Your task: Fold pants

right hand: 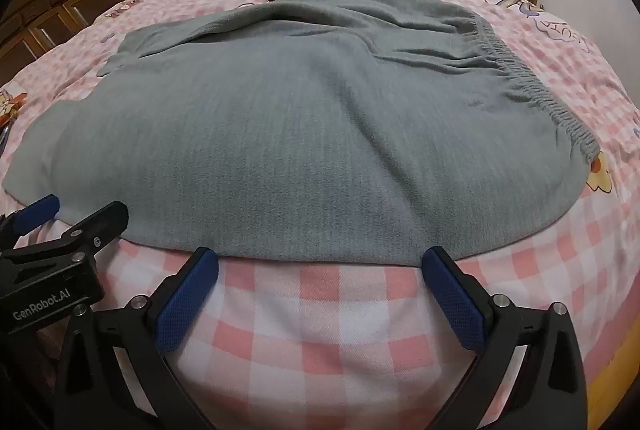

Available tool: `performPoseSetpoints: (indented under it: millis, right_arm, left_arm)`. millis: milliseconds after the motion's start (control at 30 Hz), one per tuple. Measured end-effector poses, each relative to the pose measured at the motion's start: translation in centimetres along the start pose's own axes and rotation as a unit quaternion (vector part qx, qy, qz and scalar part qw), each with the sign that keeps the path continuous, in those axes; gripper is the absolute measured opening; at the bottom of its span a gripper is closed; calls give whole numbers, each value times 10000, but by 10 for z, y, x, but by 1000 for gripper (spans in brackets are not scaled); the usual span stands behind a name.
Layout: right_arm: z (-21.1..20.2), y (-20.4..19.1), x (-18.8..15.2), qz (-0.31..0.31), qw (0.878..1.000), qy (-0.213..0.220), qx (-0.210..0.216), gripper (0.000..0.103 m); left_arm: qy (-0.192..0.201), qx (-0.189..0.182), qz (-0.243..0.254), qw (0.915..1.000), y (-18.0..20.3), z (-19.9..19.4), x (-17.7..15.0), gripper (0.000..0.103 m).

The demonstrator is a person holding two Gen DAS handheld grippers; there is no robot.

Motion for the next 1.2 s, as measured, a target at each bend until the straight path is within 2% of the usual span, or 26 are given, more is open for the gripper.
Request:
performPoseSetpoints:
  millis: [67,100,267,400,1200]
  right_arm:
    - [2,0,-1,32,10000,-12,27,103]
    - [2,1,-1,54,10000,-1,46,103]
    - [-3,1,-1,29,9999,107,34,103]
    - [-3,1,-2,-2,9999,168,-1,103]
    - [-1,0,-1,-37,9998,190,-37,103]
  left_arm:
    - [-5,-3,-14,10000,-1,1,1,103]
    - [69,155,26,9999,3,-6,-1,103]
    - [-112,66,49,9999,4,-3,1,103]
    - [7,53,84,10000,1,-1,-1,103]
    - [93,46,76,9999,1,0,0,103]
Point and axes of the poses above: each gripper's, at about its wrist camera, not at the fingertips, and z roughly the way its jaws point, y to its right, x to its top, the point moved 9 cm from there along z, roughly the way its jaws point, and after that the axes turned 13 degrees about -y, right-handed, at the moved point
